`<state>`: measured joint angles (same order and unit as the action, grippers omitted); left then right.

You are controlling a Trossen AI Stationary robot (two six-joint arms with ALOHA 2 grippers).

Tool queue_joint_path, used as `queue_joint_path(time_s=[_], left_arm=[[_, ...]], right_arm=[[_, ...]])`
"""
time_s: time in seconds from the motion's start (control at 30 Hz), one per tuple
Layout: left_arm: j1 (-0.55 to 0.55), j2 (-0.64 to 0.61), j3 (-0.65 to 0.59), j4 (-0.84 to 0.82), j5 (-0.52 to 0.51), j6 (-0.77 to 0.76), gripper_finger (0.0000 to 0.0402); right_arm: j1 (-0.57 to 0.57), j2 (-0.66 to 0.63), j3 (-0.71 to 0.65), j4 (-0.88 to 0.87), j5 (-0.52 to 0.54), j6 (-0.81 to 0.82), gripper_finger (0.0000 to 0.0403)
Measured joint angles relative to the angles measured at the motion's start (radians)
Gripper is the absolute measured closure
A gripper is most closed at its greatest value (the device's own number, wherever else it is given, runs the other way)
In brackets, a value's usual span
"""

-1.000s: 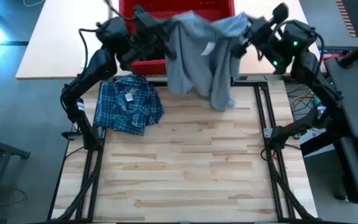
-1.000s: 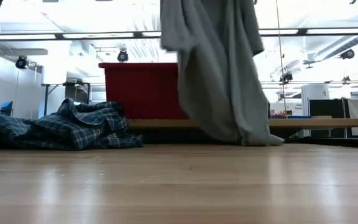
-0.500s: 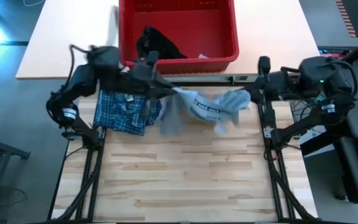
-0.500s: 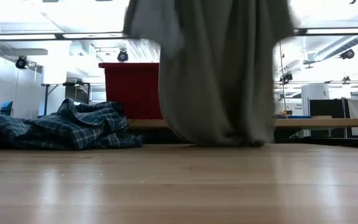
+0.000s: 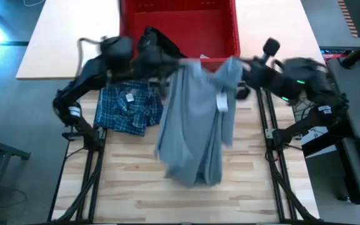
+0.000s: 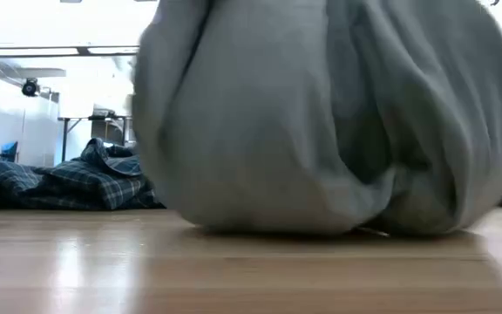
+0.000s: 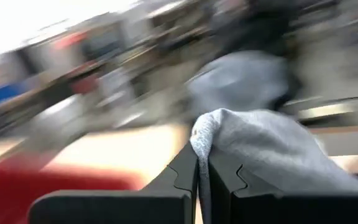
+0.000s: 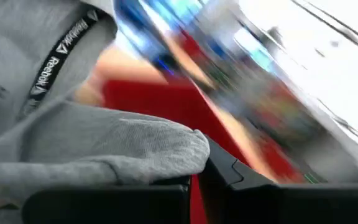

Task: Fold Laundry from Bin
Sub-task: Fold the gray shirt

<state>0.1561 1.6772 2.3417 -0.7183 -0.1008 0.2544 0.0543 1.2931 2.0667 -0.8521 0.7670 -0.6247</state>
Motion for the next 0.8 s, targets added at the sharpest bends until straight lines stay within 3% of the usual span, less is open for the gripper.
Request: queue_joint_path(time_s=[0.1,0.17,0.27,0.43,0.5,0.6,0.67,0.8], left_arm=[[0.114,0.052,-0.002,0.023,-0.232,0.001,0.0402],[0.181,0.079,0.004,0.063,-0.260,-0.005,0.0402],[0.216,0.081,0.010,0.165,-0.131,-0.027,0.0402],[0.183,0.037,0.013,0.263,0.078,-0.027,0.0402],[0.169,0.015,0.014,0.260,0.130,-0.027,0.0402],[0.150,-0.011,0.016,0.158,0.178,-0.042,0.0402],[0.134,-0.018,0.016,0.065,0.223,-0.069,0.0402],[0.077,-0.019,0.014,-0.139,0.428,-0.124,0.0402]], right_arm=[[-0.164,0.024,-0.024,-0.001,0.123,-0.058,0.0394],[-0.273,0.042,-0.023,0.048,0.124,-0.100,0.0394],[-0.356,0.059,-0.002,0.193,0.131,-0.238,0.0394],[-0.303,0.050,0.083,0.359,0.120,-0.381,0.0394],[-0.257,0.037,0.115,0.312,0.122,-0.314,0.0394],[-0.189,0.007,0.146,0.108,0.123,-0.139,0.0394],[-0.132,-0.009,0.158,-0.083,0.122,0.026,0.0394],[0.013,-0.027,0.166,-0.489,0.059,0.433,0.0394]])
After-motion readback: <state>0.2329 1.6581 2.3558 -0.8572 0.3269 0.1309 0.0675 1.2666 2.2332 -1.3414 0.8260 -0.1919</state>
